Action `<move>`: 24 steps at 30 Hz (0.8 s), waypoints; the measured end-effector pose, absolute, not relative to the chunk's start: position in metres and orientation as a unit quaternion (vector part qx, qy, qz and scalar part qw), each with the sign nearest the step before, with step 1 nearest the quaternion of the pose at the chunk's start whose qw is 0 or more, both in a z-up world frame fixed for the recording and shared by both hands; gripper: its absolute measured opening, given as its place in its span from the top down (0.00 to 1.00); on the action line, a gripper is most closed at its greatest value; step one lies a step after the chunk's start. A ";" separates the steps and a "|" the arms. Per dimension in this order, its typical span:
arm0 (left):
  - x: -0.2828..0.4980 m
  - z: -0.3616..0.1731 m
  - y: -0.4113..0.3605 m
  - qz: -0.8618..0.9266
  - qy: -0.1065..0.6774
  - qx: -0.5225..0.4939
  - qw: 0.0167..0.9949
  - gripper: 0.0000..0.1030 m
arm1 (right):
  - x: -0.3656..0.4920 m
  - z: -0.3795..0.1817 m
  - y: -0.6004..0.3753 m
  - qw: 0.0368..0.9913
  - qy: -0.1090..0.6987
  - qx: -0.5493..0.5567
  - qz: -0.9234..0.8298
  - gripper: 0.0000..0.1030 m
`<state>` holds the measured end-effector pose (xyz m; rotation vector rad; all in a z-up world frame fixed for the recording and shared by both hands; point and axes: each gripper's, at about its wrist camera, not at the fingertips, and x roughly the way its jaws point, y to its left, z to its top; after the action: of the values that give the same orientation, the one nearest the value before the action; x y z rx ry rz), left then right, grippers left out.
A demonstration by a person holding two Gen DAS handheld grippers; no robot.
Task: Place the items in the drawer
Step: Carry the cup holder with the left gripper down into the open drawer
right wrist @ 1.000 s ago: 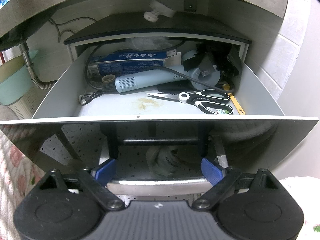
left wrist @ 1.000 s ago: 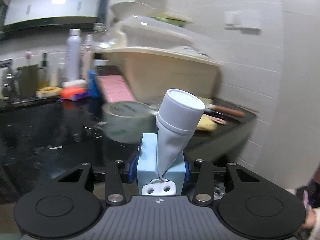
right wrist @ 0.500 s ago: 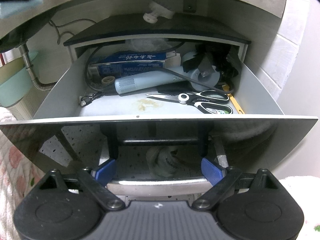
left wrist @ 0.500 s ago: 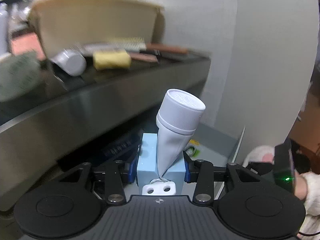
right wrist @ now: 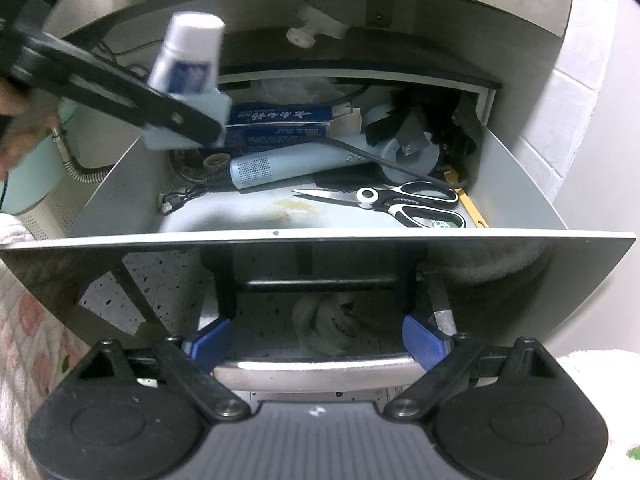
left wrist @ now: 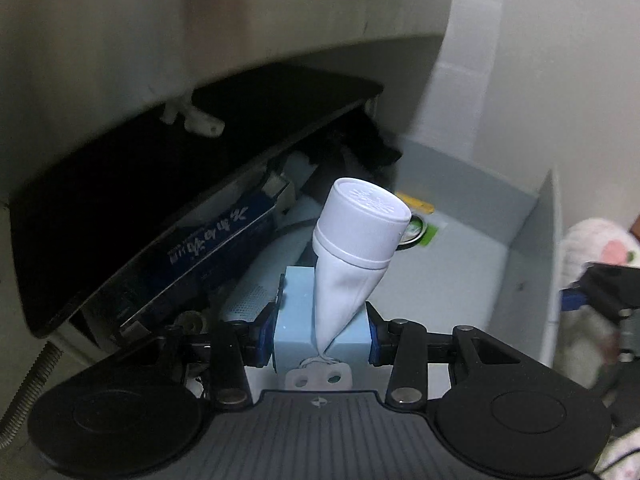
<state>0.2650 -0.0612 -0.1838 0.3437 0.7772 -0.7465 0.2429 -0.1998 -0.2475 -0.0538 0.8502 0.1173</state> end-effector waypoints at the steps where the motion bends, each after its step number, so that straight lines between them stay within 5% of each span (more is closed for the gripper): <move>1: 0.269 -0.190 -0.064 -0.350 0.372 0.163 0.844 0.60 | 0.243 -0.247 -0.200 0.909 0.412 -0.026 0.057 0.11; 24: 0.327 -0.263 -0.086 -0.259 0.468 0.199 0.821 0.60 | 0.244 -0.247 -0.199 0.909 0.412 -0.025 0.055 0.11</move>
<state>0.3274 -0.0860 -0.2630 0.4235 0.9951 -0.5516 0.2437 -0.1994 -0.2472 -0.0519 0.8503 0.1142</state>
